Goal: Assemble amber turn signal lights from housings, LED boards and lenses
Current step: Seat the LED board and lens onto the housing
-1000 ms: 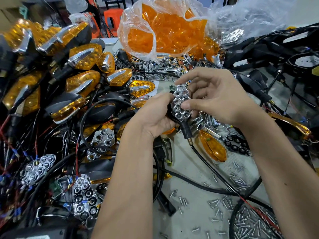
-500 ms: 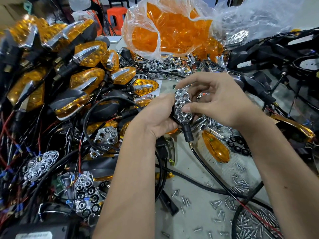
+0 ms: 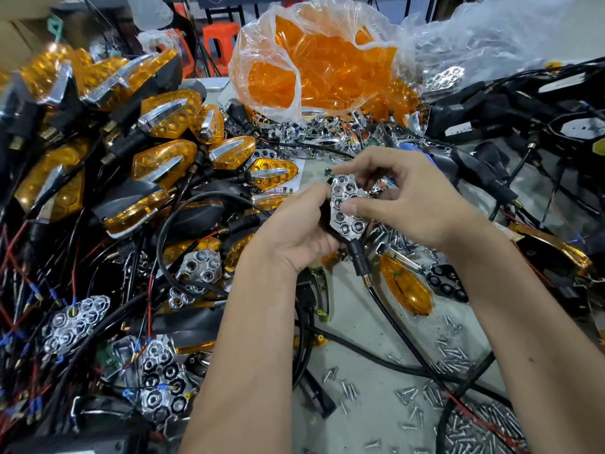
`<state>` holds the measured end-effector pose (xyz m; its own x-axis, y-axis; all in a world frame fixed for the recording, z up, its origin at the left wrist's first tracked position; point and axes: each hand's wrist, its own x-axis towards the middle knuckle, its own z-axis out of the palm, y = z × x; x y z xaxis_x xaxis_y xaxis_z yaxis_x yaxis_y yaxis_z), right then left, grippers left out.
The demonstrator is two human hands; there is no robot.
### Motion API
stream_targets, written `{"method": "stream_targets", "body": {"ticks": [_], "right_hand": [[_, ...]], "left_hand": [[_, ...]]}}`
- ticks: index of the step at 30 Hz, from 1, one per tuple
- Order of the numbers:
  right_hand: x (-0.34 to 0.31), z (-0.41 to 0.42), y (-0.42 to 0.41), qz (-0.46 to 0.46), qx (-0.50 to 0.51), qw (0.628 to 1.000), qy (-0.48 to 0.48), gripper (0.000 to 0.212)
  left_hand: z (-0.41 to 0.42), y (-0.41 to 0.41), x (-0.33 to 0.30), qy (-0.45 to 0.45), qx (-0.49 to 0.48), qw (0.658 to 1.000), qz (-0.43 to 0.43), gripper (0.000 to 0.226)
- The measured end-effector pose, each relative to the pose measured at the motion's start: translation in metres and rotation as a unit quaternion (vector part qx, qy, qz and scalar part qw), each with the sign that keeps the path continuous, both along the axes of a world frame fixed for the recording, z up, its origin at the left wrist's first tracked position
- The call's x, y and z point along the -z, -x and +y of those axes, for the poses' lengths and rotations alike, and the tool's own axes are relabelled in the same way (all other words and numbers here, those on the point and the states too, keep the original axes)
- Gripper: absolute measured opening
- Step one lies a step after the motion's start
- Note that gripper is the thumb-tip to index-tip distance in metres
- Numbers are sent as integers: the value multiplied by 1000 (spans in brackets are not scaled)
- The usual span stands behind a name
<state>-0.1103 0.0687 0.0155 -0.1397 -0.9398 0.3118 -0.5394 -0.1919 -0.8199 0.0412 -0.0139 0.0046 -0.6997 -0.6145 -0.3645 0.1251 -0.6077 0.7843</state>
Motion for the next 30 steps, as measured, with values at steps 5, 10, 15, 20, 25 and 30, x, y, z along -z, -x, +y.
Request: {"method": "stream_targets", "body": {"ticks": [5,10,15,20,25,30], "right_hand": [[-4,2,-5,10,0,1000,2,38],[-2,1,-4,15,3,1000,-23,39],[-1,2,-1,14,33,999,-14,61],[2,-1,-2,-76,93,992,-45,54],[7,-4,-4,-123,78,986,-84,32],[4,0,-8,-150,32,985,-78,16]], "left_hand": [[2,-4,-2,-47,41,993,100,37],[1,-9,-4,-11,83,984,155,55],[4,-6,-3,45,40,988,143,36],[4,1,1,139,-17,982,130,26],[4,8,1,185,-77,969,141,22],[4,9,2,251,-78,962,71,26]]}}
